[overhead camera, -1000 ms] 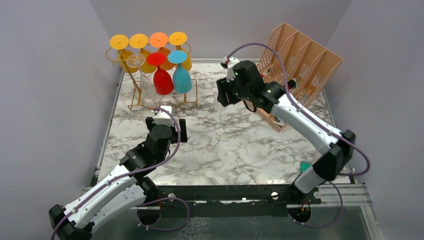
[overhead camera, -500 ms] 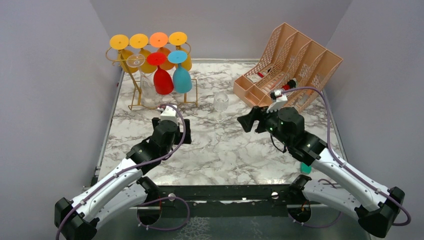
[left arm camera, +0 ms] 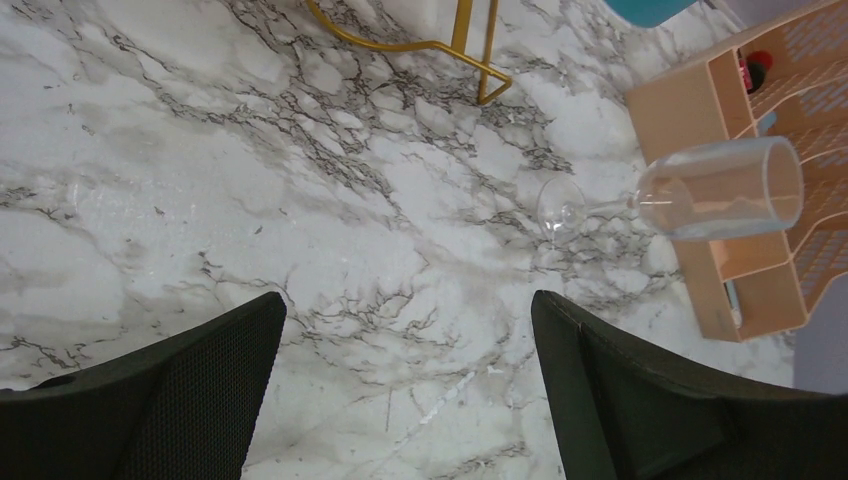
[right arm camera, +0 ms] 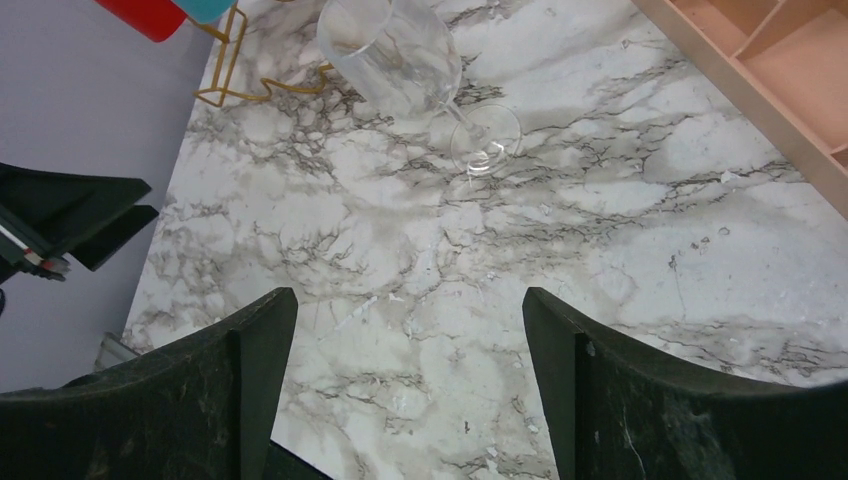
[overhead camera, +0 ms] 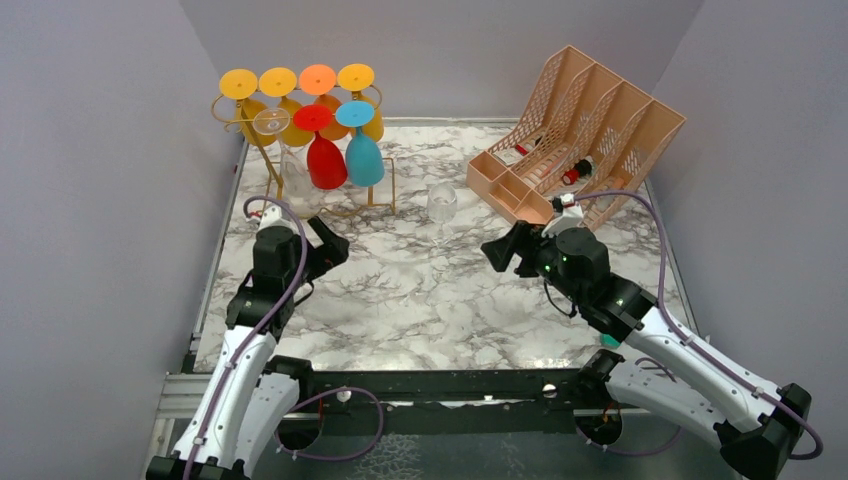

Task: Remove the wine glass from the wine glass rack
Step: Pick up the wine glass from the wine rack, then place the wine glass at the center of the board.

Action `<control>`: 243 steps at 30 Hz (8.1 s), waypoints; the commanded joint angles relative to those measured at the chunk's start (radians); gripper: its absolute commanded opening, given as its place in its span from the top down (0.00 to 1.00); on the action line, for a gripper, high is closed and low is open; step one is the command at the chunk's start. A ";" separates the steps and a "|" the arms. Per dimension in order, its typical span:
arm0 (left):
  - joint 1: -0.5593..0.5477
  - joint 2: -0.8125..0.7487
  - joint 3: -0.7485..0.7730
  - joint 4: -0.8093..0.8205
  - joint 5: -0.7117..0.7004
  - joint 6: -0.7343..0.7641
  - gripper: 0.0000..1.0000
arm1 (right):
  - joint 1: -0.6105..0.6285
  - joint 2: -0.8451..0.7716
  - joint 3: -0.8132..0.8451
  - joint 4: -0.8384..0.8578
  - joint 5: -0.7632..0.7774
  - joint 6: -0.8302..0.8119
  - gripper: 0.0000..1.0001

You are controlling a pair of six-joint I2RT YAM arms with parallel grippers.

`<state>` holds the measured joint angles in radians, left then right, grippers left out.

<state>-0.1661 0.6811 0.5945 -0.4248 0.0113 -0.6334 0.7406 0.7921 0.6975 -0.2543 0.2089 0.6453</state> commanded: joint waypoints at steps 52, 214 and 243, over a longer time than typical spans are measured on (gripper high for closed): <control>0.535 0.547 0.703 0.184 0.362 -0.349 0.53 | 0.005 -0.110 0.022 -0.170 0.140 -0.041 0.10; -0.411 0.230 0.130 0.303 0.799 0.115 0.68 | 0.004 0.304 0.007 0.432 -0.913 0.076 0.99; -0.480 0.217 0.160 0.139 0.863 0.315 1.00 | 0.005 0.144 -0.013 0.323 -0.678 0.011 0.48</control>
<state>-0.6415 0.9413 0.7120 -0.2520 0.8383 -0.4286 0.7429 0.9993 0.6674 0.1204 -0.6239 0.7013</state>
